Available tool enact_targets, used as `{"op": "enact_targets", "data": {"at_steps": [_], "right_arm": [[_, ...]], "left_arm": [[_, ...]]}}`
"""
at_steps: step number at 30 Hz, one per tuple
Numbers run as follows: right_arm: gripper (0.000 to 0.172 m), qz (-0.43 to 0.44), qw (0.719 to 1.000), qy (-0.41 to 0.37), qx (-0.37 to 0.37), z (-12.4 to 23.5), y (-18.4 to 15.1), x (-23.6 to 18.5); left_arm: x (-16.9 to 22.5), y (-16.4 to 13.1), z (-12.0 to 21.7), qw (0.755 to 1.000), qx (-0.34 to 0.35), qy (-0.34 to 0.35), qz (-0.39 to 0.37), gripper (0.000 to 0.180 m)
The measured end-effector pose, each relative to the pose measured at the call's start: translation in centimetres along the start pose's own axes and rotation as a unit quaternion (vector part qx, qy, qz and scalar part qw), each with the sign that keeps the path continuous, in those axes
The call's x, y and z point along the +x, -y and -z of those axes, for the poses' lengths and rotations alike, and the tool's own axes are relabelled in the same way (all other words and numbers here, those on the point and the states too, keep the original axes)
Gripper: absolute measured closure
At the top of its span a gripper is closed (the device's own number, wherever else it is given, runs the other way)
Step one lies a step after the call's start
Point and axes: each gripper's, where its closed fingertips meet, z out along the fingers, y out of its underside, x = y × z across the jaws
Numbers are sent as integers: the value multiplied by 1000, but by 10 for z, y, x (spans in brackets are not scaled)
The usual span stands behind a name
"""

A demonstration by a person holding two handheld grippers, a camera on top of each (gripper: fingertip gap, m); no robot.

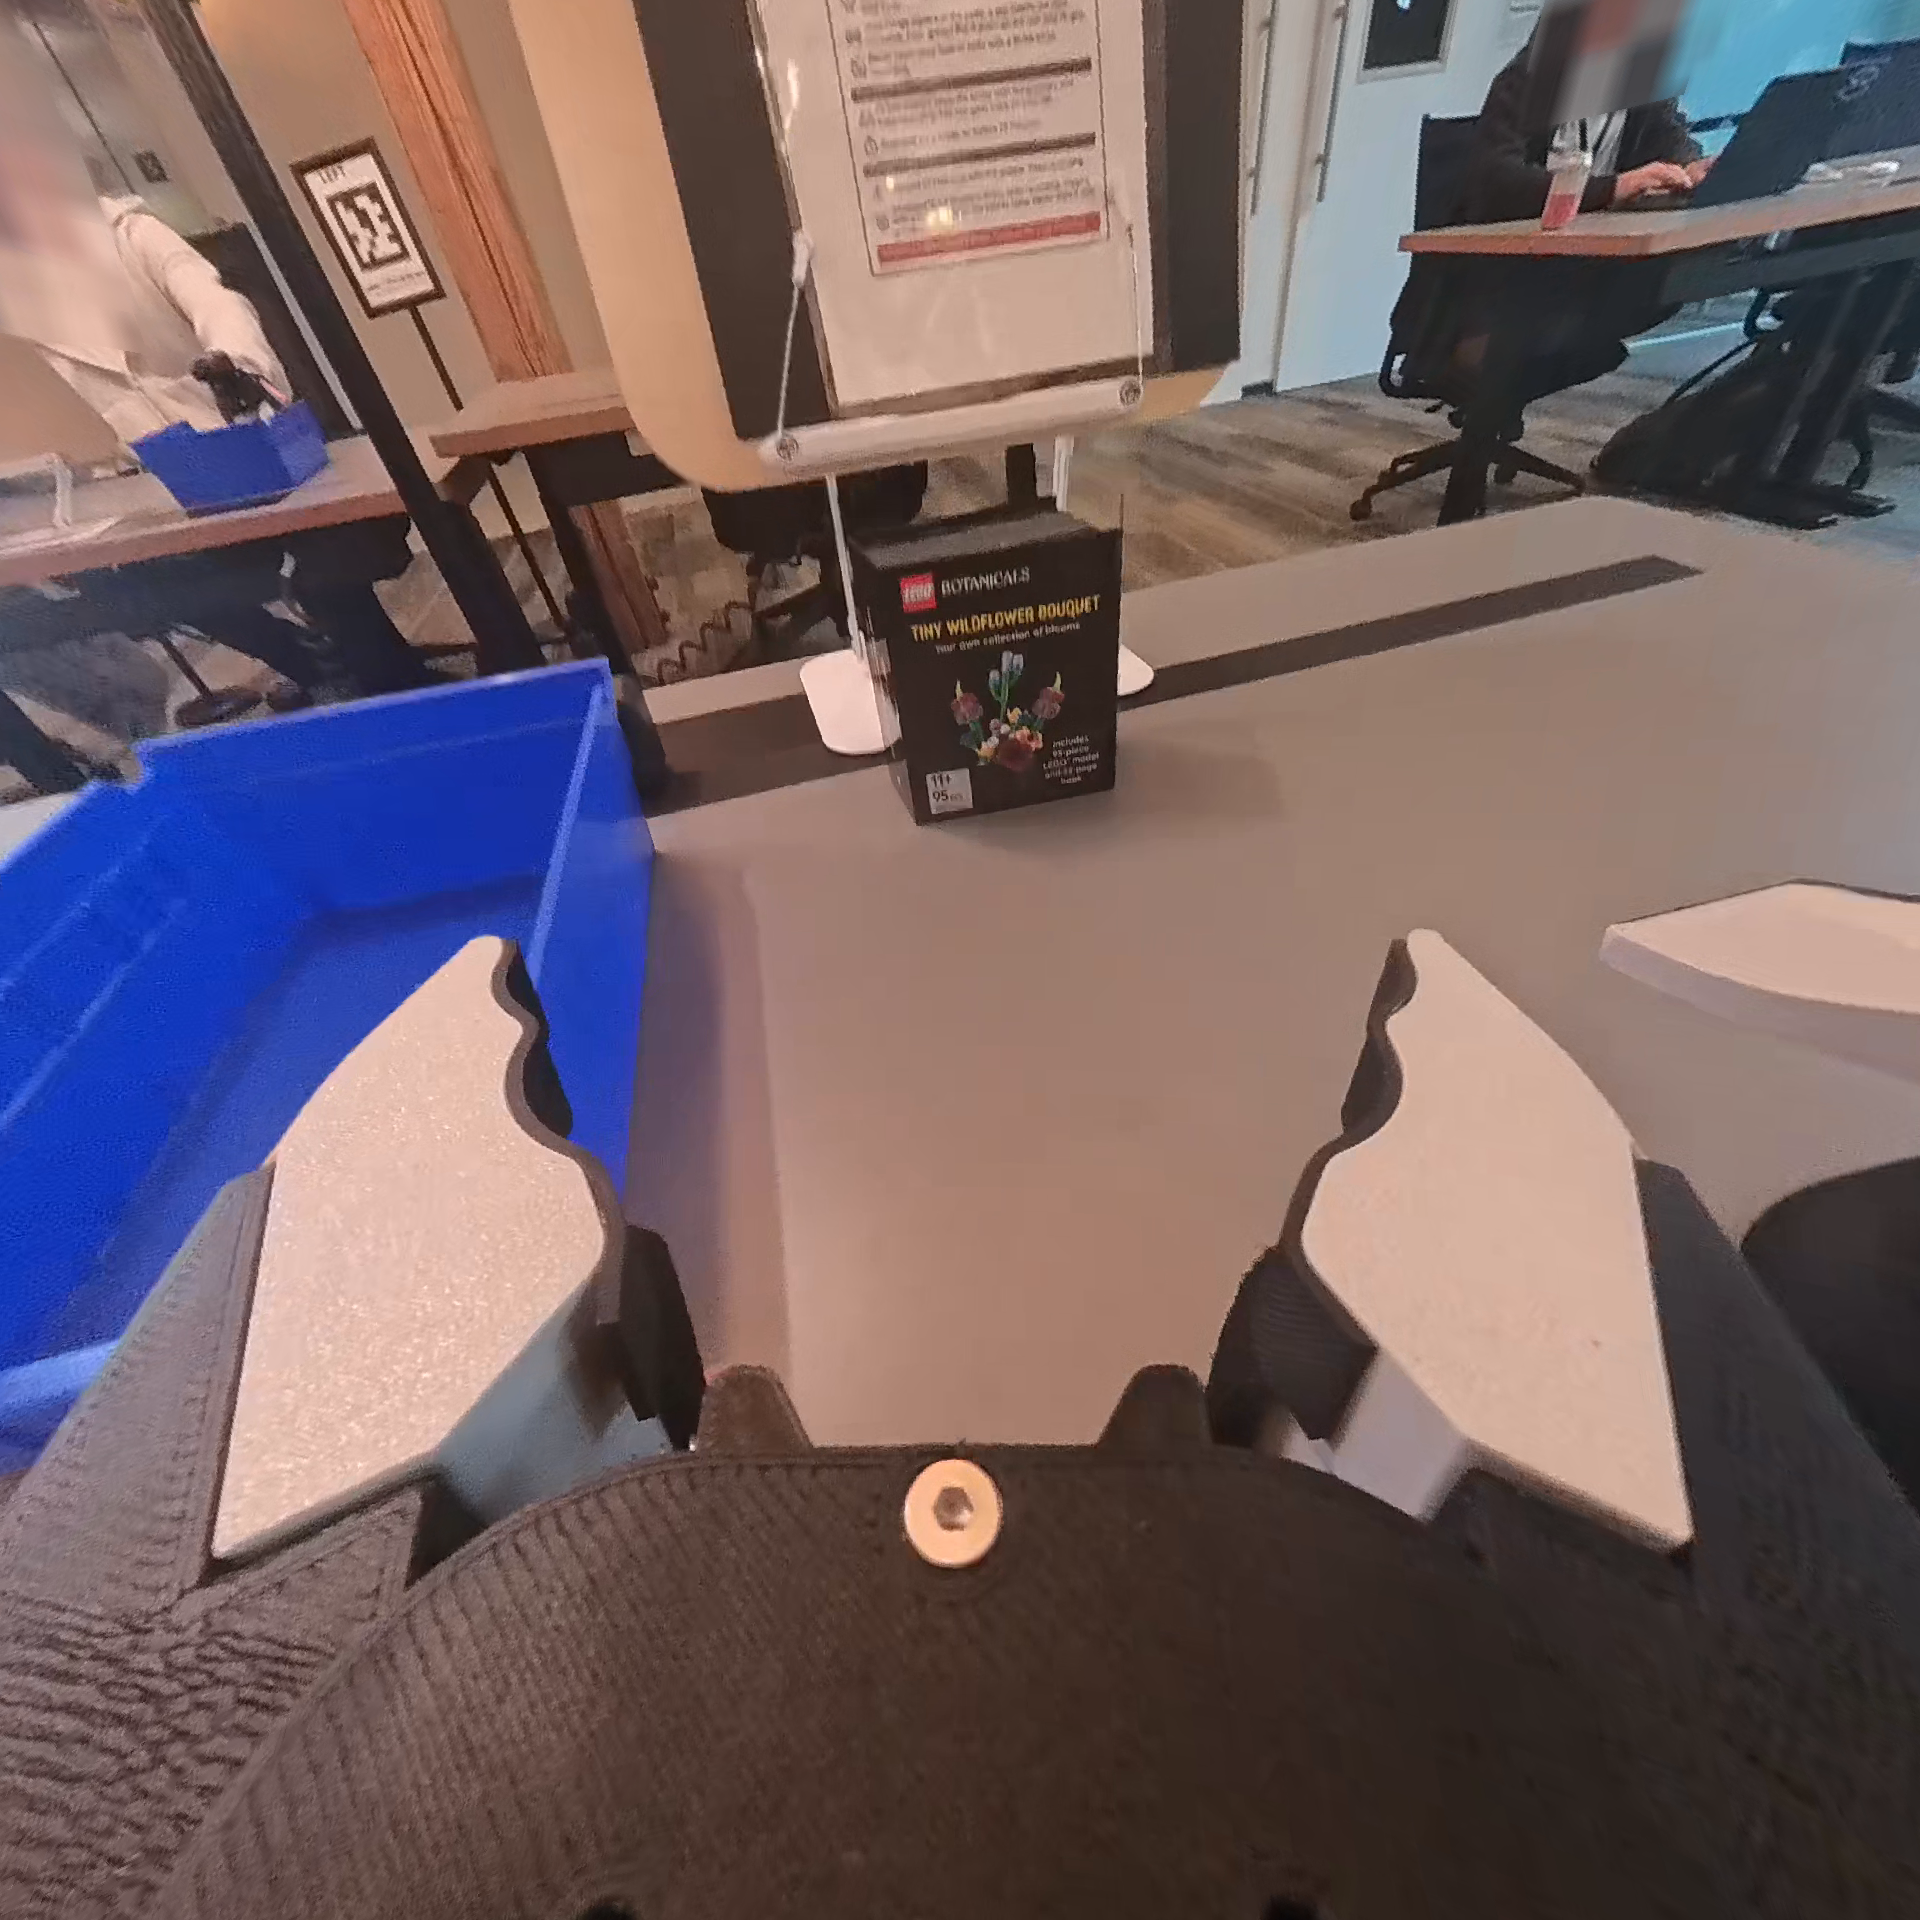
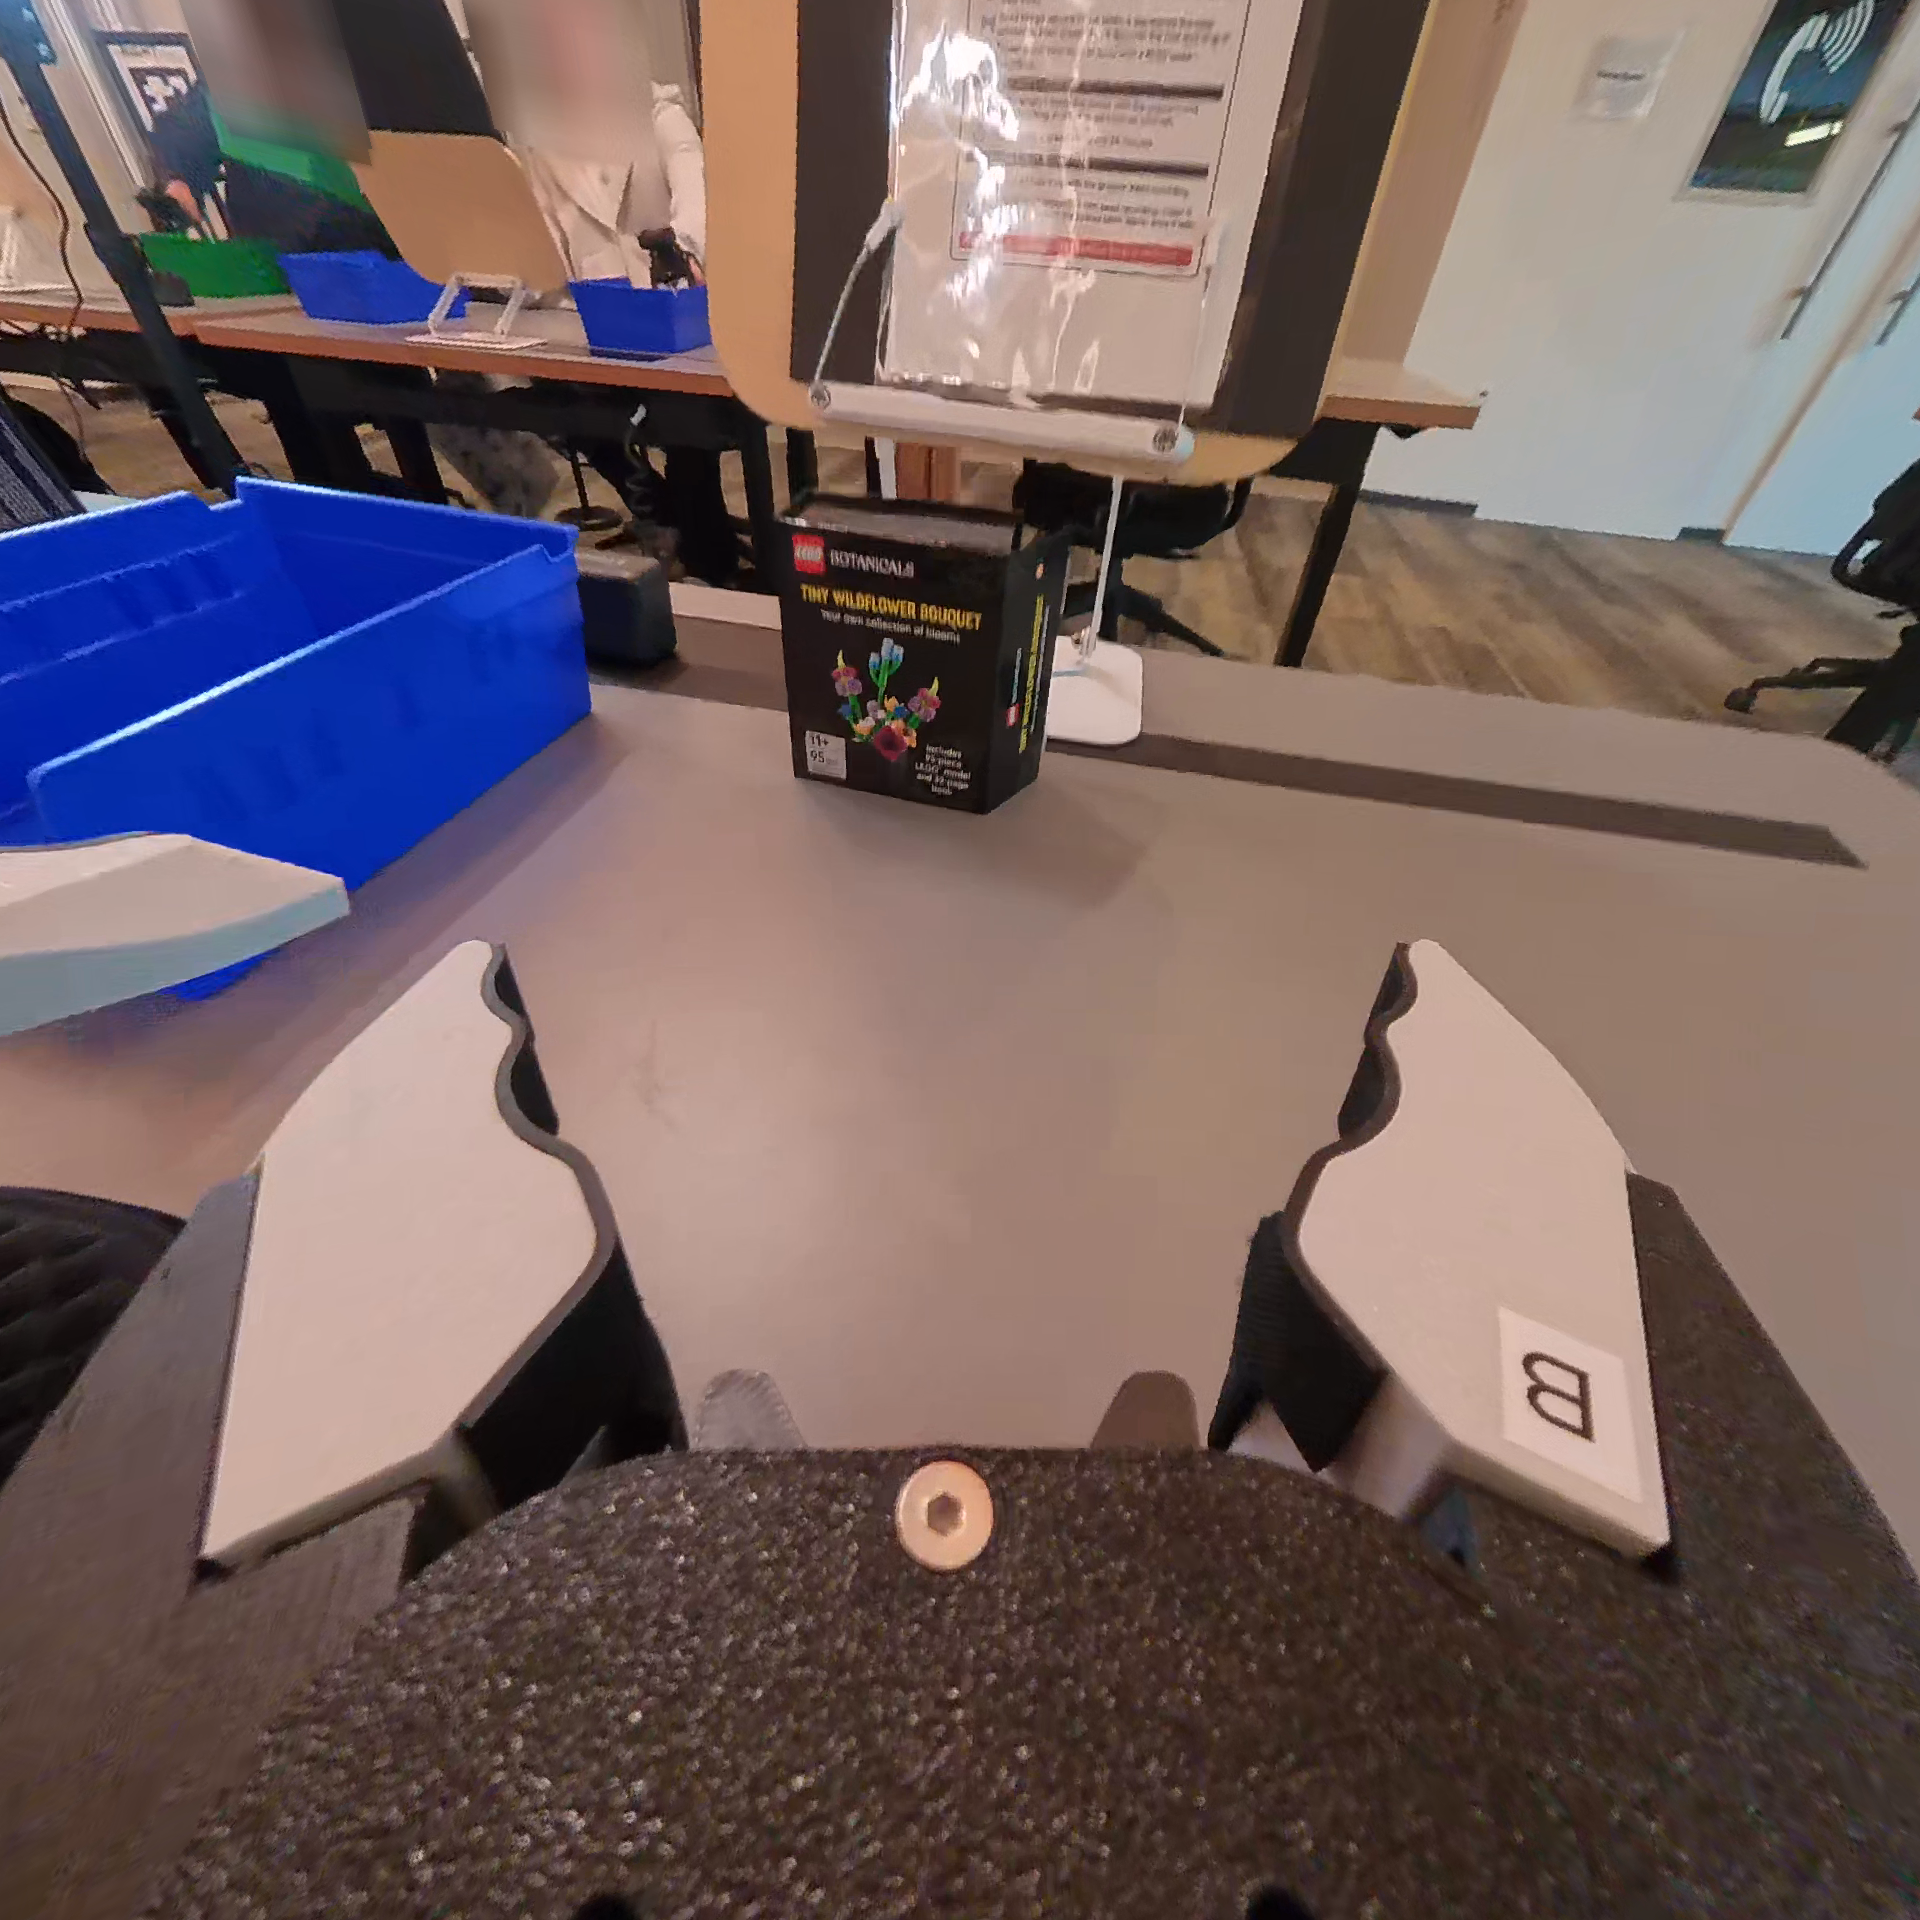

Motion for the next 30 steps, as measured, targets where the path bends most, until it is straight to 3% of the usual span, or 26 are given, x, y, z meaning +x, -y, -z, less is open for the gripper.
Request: {"op": "enact_targets", "data": {"at_steps": [7, 13, 14, 15, 16, 17, 18, 19, 20, 29, 30], "right_arm": [[31, 35, 998, 2, 44, -8, 78, 10], [24, 52, 998, 3, 42, -19, 99, 14], [24, 52, 998, 4, 39, -20, 99, 14], [25, 52, 998, 5, 39, -21, 98, 14], [29, 54, 998, 5, 40, -20, 98, 14], [45, 57, 997, 7, 45, -19, 98, 14], [82, 64, 997, 13, 51, -17, 97, 13], [136, 75, 995, 21, 59, -14, 94, 11], [172, 88, 993, 32, 68, -11, 93, 8], [172, 113, 991, 74, 22, -17, 74, -6], [157, 111, 989, 101, 17, -18, 72, -12]], "left_arm": [[-10, 88, -3, 997, 71, 6, -27, 37], [-7, 86, -16, 999, 27, -17, 12, 45], [-7, 85, -17, 999, 30, -18, 6, 56], [-2, 85, -15, 999, 42, -33, -1, 83], [6, 86, -10, 996, 59, -65, -8, 131], [14, 88, -6, 993, 72, -93, -4, 168], [20, 86, -4, 991, 70, -115, -4, 180], [24, 83, -4, 990, 62, -124, -14, 180], [25, 81, -4, 990, 60, -123, -28, 180], [28, 61, -19, 992, 8, -107, -67, 178], [34, 58, -23, 990, 0, -132, -53, 167]]}}
